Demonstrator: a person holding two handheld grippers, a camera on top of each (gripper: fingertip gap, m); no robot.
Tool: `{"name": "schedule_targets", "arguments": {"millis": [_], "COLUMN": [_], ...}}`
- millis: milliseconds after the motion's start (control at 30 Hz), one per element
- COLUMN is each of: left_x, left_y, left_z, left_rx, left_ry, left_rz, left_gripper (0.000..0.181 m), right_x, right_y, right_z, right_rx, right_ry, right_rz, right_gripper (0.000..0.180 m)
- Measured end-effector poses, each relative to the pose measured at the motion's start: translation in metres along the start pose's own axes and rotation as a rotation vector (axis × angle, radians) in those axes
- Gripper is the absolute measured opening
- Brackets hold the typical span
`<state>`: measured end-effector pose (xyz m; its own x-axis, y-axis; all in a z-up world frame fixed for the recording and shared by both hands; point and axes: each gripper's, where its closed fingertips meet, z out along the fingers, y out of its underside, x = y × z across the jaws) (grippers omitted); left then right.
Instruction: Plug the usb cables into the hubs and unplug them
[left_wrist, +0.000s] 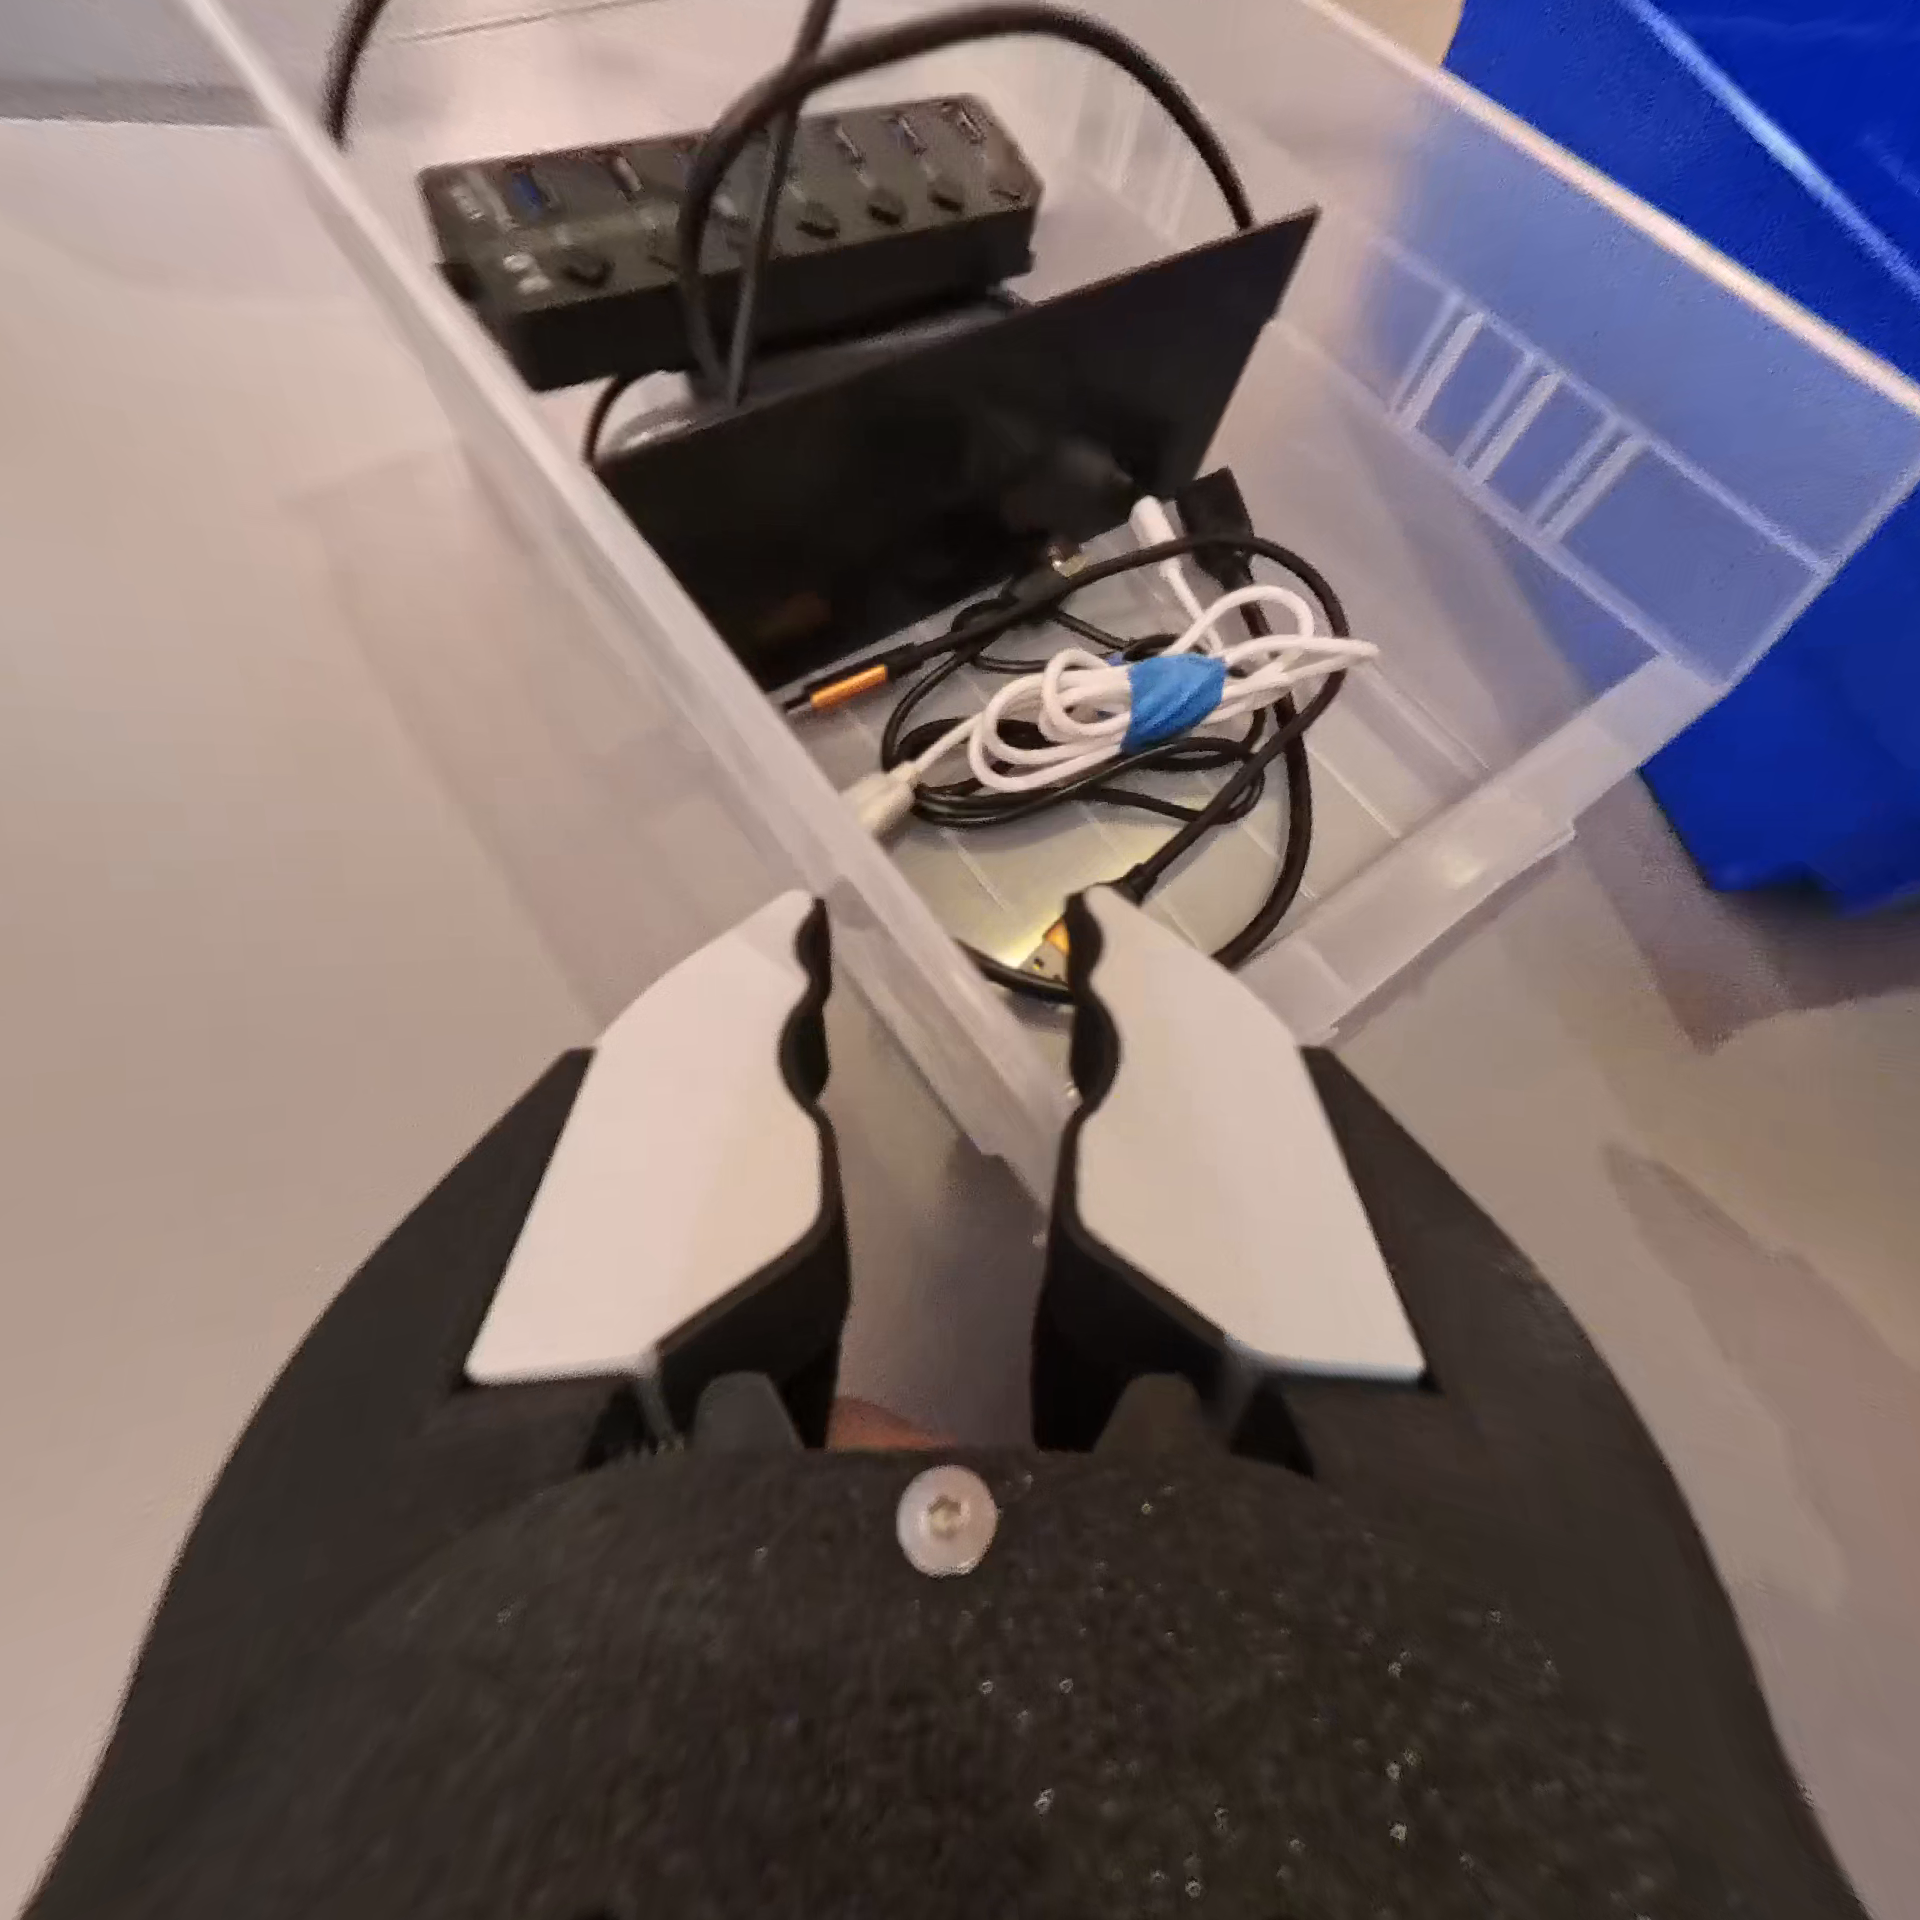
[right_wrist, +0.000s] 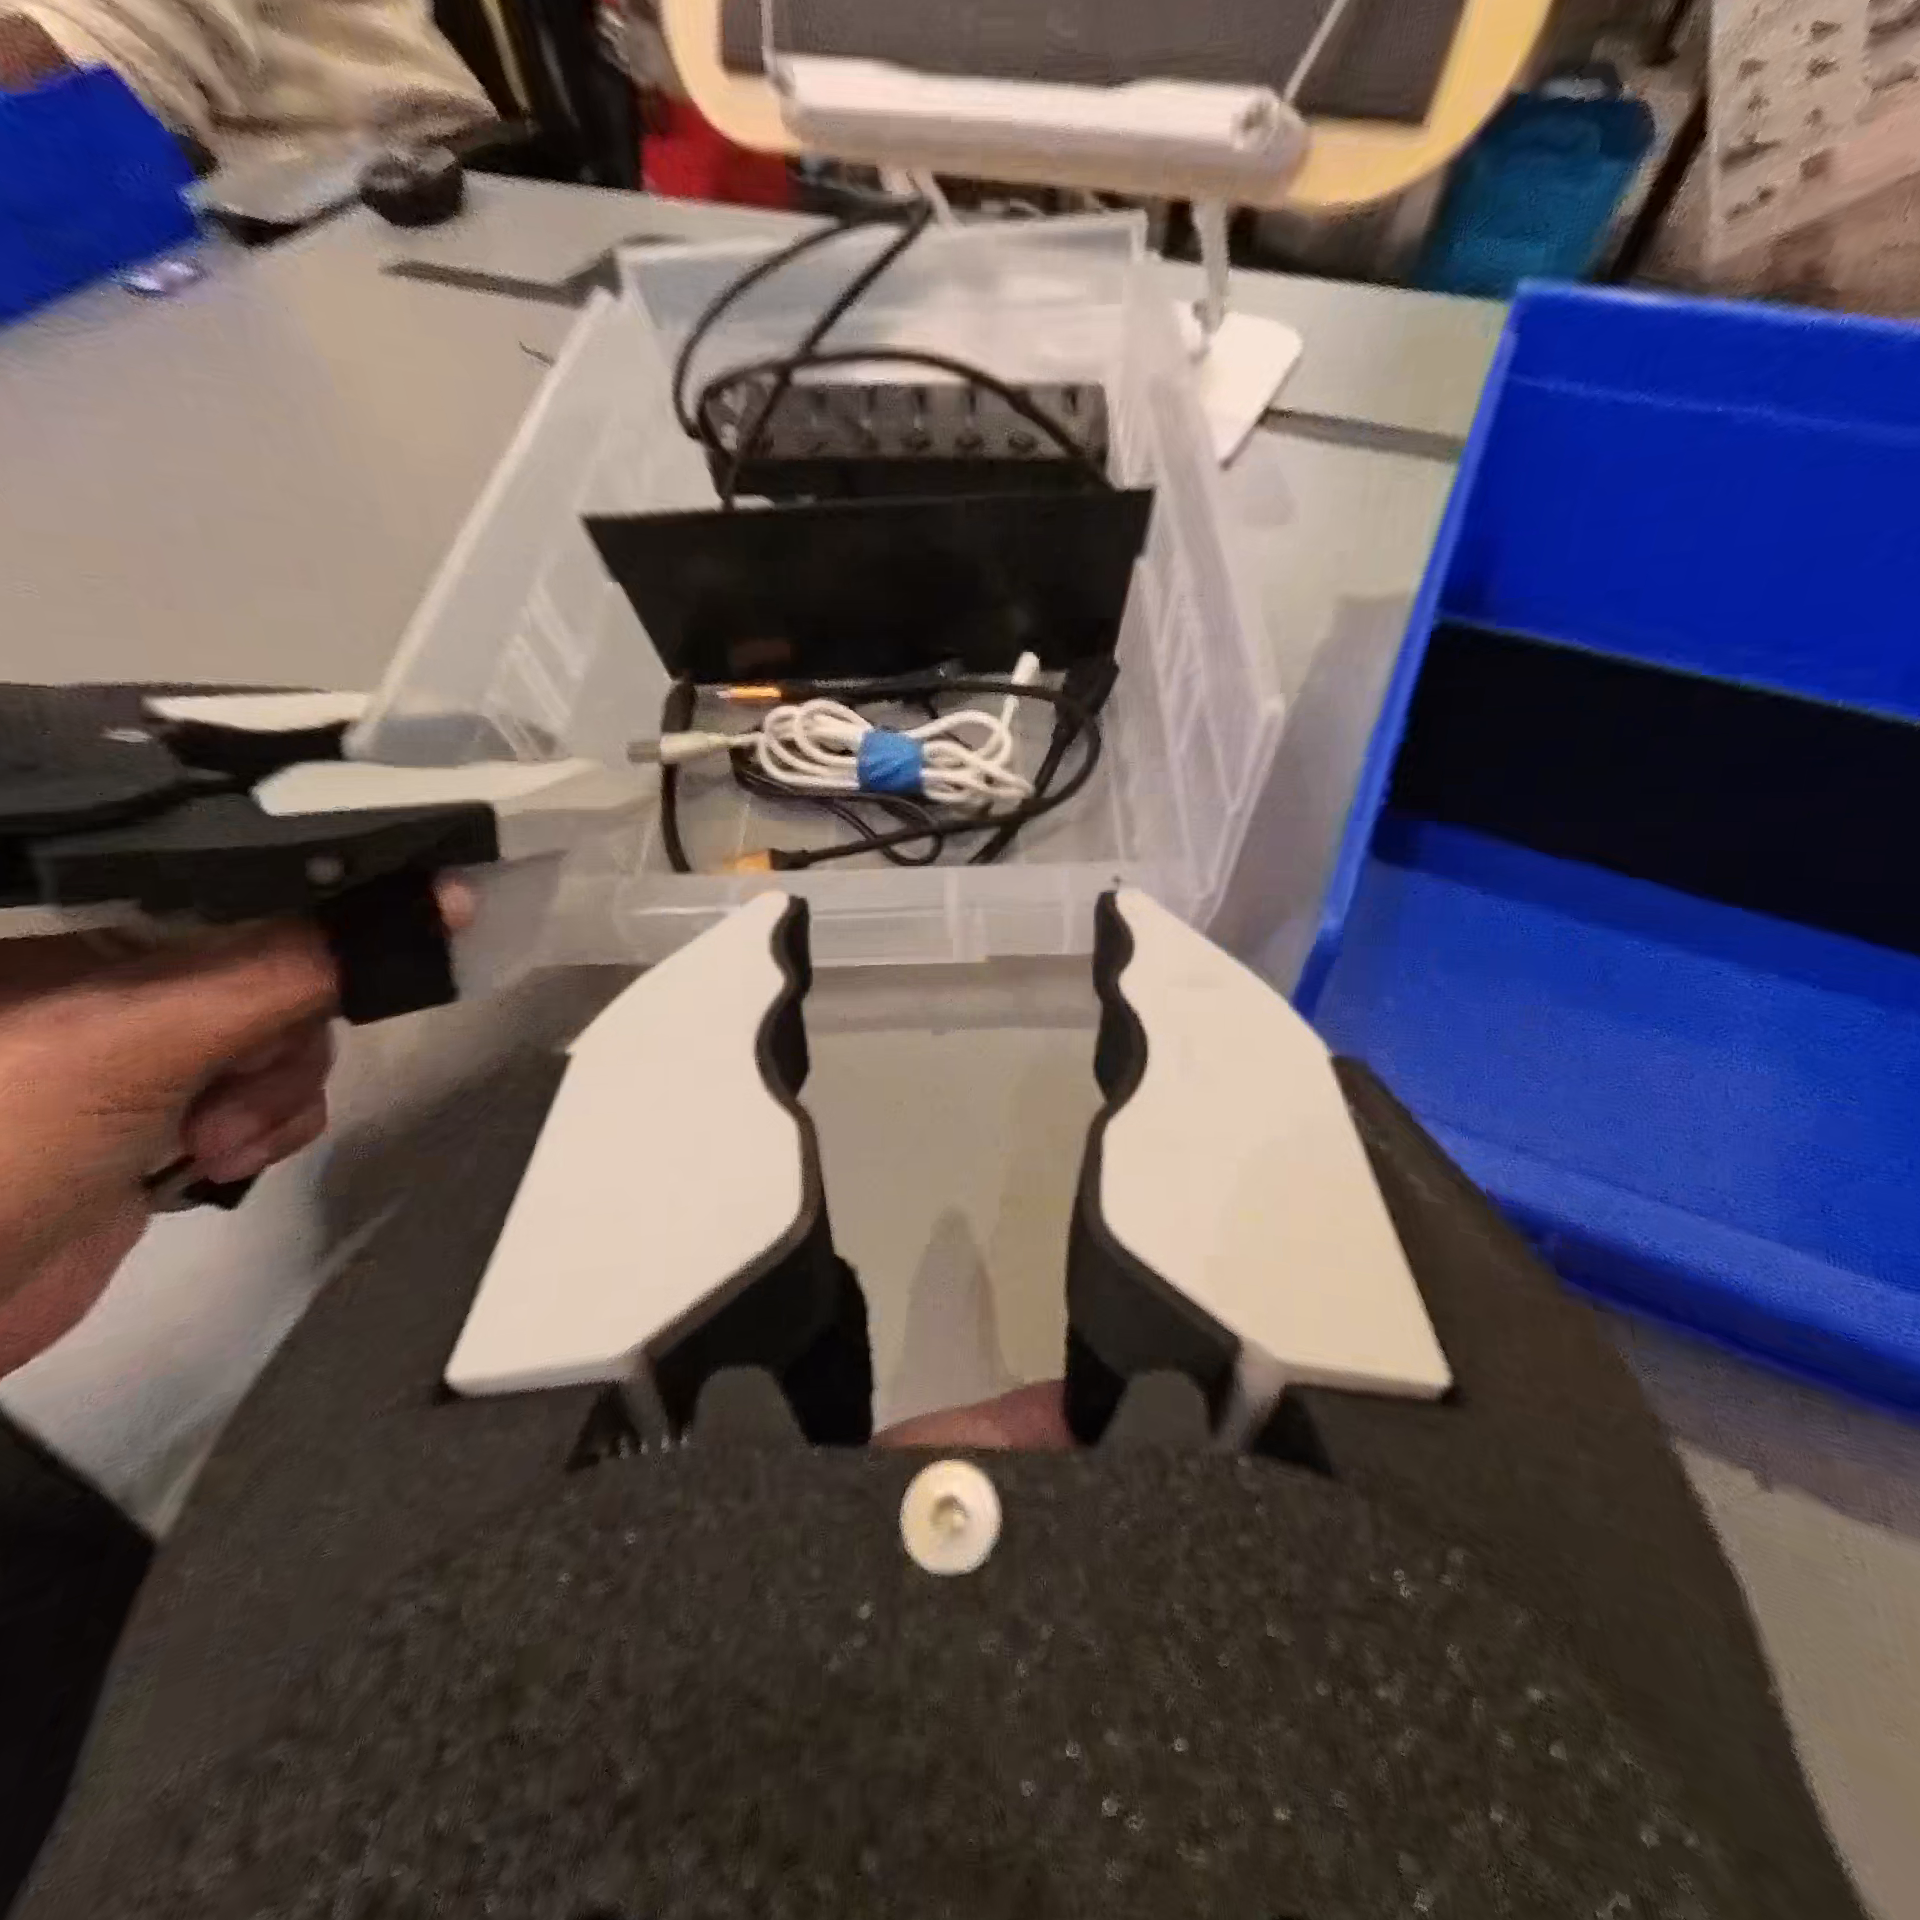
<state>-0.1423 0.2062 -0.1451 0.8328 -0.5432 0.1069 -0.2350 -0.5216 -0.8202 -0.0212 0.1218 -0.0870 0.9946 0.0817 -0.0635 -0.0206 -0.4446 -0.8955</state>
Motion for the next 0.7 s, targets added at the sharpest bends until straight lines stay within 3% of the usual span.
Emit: {"name": "schedule_targets", "arguments": {"millis": [67, 267, 333, 433, 700], "left_x": [-0.018, -0.077, -0.083, -0.099, -0.229], "left_y": [0.000, 0.014, 0.021, 0.025, -0.004], "left_z": [-0.008, -0.046, -0.057, -0.071, -0.092], "left_rx": [0.010, -0.008, -0.013, 0.002, 0.077], "left_ry": [-0.024, -0.074, -0.052, -0.062, -0.173], "left_rz": [-0.009, -0.022, -0.010, 0.003, 0.006], "left_gripper": [0.024, 0.003, 0.003, 0.003, 0.002], "right_x": [0.001, -0.023, -0.046, -0.062, -0.159], "right_y": [0.016, 0.052, 0.046, 0.039, -0.014], "right_z": [0.007, 0.022, 0.031, 0.034, 0.111], "right_rx": [-0.029, -0.009, 0.008, -0.046, -0.020], "right_ry": [0.112, 0.290, 0.210, 0.235, 0.189], "right_rz": [0.018, -0.004, 0.005, 0.125, 0.059], "right_gripper": [0.052, 0.039, 0.046, 0.007, 0.005]}}
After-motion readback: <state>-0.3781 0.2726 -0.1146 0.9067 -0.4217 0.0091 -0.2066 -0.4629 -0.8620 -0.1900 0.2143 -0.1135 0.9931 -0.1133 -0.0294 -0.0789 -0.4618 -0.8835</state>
